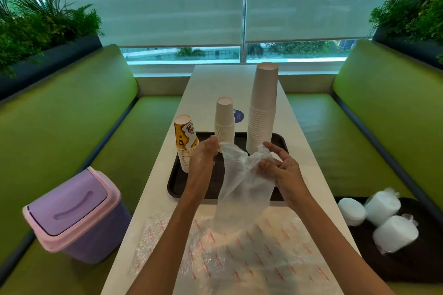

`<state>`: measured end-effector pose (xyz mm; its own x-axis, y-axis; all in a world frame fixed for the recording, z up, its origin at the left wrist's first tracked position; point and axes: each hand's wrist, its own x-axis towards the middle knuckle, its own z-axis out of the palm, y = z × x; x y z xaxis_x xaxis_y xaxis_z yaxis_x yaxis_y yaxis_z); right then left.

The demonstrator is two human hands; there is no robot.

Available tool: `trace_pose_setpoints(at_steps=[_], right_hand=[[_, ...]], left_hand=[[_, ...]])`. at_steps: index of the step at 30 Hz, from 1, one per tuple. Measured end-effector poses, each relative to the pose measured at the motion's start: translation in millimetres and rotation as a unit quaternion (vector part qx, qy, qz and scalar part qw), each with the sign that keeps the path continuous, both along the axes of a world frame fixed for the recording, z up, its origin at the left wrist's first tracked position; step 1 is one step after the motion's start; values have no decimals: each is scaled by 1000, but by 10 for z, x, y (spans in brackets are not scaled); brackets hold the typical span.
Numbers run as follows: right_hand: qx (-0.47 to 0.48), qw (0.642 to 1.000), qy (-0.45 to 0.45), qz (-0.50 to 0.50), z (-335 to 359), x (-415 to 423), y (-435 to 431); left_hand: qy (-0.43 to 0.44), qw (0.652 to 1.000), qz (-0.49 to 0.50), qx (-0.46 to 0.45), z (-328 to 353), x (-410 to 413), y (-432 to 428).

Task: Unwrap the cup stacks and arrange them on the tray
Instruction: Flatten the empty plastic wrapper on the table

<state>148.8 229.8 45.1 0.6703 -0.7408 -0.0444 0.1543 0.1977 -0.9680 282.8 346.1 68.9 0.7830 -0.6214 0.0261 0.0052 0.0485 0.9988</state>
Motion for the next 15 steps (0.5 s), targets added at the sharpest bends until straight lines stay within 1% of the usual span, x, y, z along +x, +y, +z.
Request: trace_pose_setpoints(at_steps=[3, 5, 8, 12, 15], right_hand=[[-4, 1000, -5, -9, 21, 2, 35], [-3, 1000, -15, -18, 39, -2, 43], [-2, 1000, -23, -18, 64, -19, 37], [3, 999, -35, -11, 78, -57, -15], [46, 995, -85, 25, 86, -100, -46]], left_hand=[[-41, 997, -67, 16, 80, -97, -30], [-57, 996, -72, 5, 42, -161, -33], [-91, 996, -3, -25, -13, -220, -50], [-87, 988, 84, -93, 47, -152, -76], [-81, 979, 152, -114, 55, -74, -96]])
